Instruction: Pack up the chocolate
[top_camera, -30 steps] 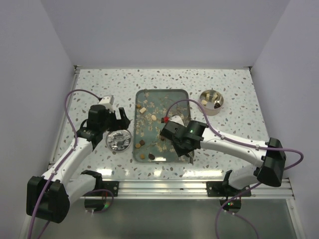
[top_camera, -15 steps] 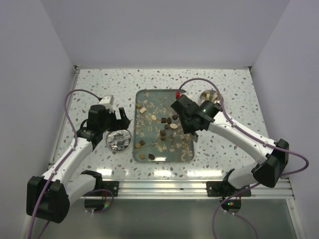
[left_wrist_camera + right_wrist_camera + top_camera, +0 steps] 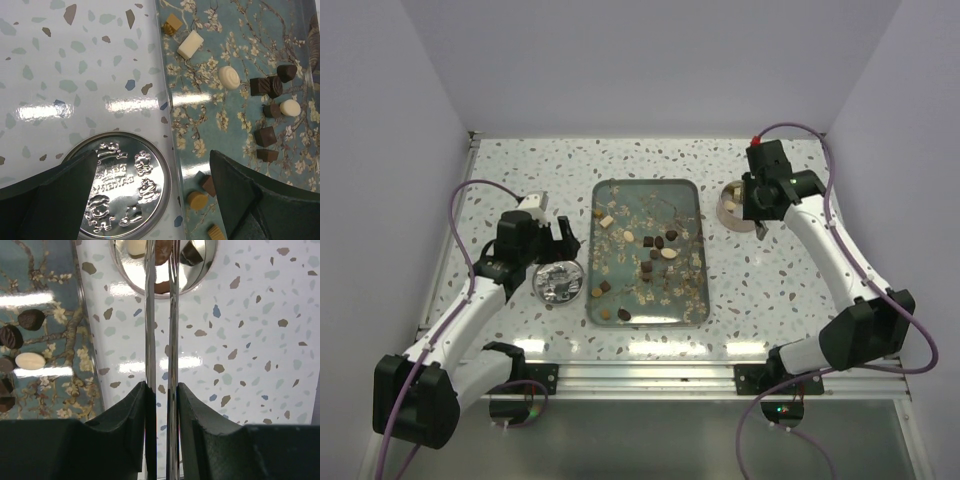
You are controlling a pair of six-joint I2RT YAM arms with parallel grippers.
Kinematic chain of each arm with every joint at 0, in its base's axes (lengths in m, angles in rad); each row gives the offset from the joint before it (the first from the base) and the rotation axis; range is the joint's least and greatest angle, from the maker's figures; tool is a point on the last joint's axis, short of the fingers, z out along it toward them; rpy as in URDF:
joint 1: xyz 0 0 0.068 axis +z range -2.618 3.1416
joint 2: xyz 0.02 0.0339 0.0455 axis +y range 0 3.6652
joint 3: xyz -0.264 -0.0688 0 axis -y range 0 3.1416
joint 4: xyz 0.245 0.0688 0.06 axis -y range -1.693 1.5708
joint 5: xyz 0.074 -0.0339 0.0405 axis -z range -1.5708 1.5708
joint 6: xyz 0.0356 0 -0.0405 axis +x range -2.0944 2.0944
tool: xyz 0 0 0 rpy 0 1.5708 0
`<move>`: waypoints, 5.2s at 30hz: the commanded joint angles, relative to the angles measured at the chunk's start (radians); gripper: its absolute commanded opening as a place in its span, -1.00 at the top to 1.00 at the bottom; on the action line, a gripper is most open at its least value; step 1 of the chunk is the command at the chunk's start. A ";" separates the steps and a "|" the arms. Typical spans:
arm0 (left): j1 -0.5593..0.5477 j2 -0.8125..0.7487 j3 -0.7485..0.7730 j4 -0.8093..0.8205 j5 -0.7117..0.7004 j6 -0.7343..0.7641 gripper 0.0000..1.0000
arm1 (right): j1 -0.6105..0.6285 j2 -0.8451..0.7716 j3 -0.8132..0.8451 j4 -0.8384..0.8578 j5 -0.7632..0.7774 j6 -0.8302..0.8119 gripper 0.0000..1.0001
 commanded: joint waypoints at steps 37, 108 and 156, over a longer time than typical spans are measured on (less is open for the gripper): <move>0.004 -0.003 0.025 -0.006 -0.005 0.007 -1.00 | 0.212 -0.155 -0.132 0.070 -0.192 0.021 0.19; 0.004 0.002 0.019 -0.004 -0.017 -0.009 -1.00 | 0.391 -0.050 -0.246 0.110 -0.212 -0.109 0.45; 0.004 0.011 0.016 0.000 -0.015 0.004 -1.00 | -0.132 0.024 0.036 0.067 -0.103 -0.224 0.26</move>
